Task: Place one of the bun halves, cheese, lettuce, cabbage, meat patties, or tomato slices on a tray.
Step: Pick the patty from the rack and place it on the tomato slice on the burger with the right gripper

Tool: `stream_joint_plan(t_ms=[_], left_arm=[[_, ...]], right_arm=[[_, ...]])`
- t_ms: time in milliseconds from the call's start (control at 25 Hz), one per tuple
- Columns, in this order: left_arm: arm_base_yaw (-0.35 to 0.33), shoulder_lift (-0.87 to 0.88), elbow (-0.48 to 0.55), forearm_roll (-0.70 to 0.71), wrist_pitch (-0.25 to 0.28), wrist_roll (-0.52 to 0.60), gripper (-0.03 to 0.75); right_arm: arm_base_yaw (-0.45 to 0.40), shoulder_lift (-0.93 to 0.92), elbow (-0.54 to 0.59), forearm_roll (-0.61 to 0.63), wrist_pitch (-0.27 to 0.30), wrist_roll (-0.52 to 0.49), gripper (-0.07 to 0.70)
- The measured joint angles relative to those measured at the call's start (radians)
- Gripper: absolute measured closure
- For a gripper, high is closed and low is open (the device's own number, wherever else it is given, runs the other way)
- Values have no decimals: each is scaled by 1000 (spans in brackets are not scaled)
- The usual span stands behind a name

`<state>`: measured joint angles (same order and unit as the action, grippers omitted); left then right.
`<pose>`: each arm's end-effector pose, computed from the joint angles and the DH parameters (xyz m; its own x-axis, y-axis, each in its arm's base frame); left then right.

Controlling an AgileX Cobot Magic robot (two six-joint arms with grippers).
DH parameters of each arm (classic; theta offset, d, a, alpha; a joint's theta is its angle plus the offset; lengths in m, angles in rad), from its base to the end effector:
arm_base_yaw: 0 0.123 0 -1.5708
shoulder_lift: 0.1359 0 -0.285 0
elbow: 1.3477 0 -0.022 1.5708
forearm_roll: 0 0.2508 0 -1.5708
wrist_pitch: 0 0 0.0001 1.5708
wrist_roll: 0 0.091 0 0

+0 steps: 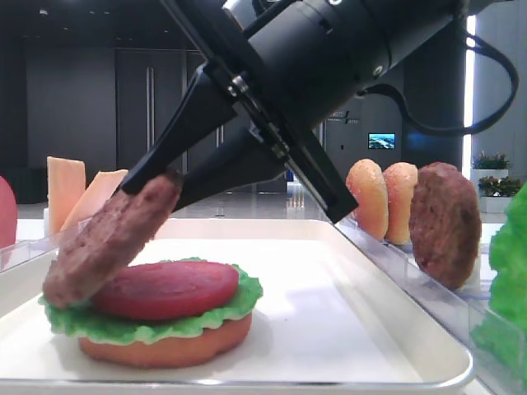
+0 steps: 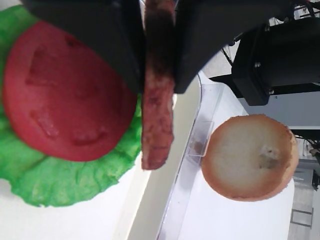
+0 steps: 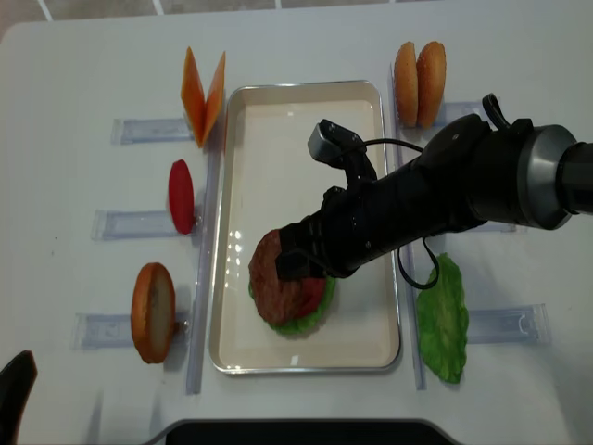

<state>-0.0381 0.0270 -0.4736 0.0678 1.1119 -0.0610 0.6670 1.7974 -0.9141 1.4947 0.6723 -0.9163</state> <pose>-0.0002 0.0055 0.2661 -0.5446 -0.0101 -0.8386 -0.0297 0.9995 0.0072 0.2313 0.2541 0.1718 -0.9293 -0.2041 -0.3077 -0.3687 0.5563 0.7447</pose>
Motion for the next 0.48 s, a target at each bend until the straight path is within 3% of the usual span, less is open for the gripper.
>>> stream_joint_plan(t_ms=[480], left_arm=[[0,0,0,0,0,0,24]], right_arm=[[0,0,0,-10,-10,-19,505]])
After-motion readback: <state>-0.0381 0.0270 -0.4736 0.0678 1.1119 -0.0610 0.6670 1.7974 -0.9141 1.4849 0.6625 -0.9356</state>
